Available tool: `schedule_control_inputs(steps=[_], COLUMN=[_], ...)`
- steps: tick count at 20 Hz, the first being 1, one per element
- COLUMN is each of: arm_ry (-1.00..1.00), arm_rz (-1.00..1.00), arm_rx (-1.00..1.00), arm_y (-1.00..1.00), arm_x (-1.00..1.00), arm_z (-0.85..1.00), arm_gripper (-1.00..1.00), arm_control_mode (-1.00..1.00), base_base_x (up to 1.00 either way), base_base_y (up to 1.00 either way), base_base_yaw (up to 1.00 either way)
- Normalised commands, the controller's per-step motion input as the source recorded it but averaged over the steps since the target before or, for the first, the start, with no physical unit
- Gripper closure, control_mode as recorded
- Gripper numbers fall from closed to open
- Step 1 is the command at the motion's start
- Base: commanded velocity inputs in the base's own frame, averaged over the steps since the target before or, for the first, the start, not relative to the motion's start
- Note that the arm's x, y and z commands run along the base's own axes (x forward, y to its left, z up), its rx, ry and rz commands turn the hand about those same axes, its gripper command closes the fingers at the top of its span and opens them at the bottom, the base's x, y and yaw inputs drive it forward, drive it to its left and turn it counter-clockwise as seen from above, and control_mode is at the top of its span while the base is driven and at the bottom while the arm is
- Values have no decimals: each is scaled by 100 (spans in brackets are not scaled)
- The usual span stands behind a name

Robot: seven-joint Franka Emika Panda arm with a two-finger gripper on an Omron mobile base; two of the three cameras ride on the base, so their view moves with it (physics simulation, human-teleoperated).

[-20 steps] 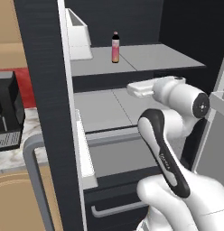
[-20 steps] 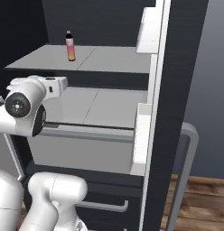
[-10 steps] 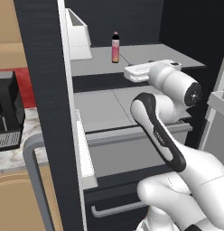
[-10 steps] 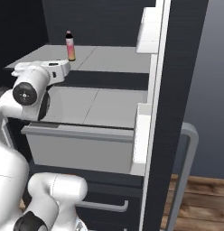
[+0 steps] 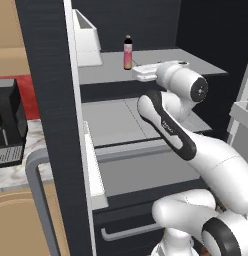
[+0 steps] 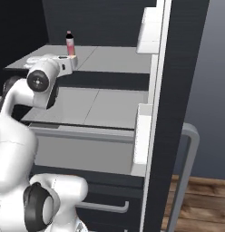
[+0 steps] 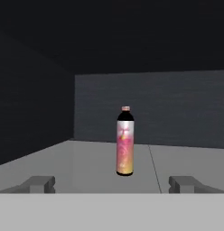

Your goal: Open the fridge, grab two sodas, and place both sodas inside the bowl with ice on the dining counter.

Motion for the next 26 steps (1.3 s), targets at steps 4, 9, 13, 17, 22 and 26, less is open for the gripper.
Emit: schedule_control_inputs(steps=[4,9,13,17,22,26], arm_ry=[1,1,4,8,7,5], arm_rz=[0,0,-1,0,0,0], arm_rx=[5,8,0,-6,-12,-8], arm_y=[-11,-17,-1,0,20,30], arm_x=[61,45,39,32,31,28], arm_z=[14,32,2,0,0,0], arm_gripper=[-100,-100,-100,-100,-100,-100], arm_control_mode=[-100,-100,-100,-100,-100,-100], base_base_x=[0,0,0,0,0,0], base_base_y=[0,0,0,0,0,0], base_base_yaw=[0,0,0,0,0,0])
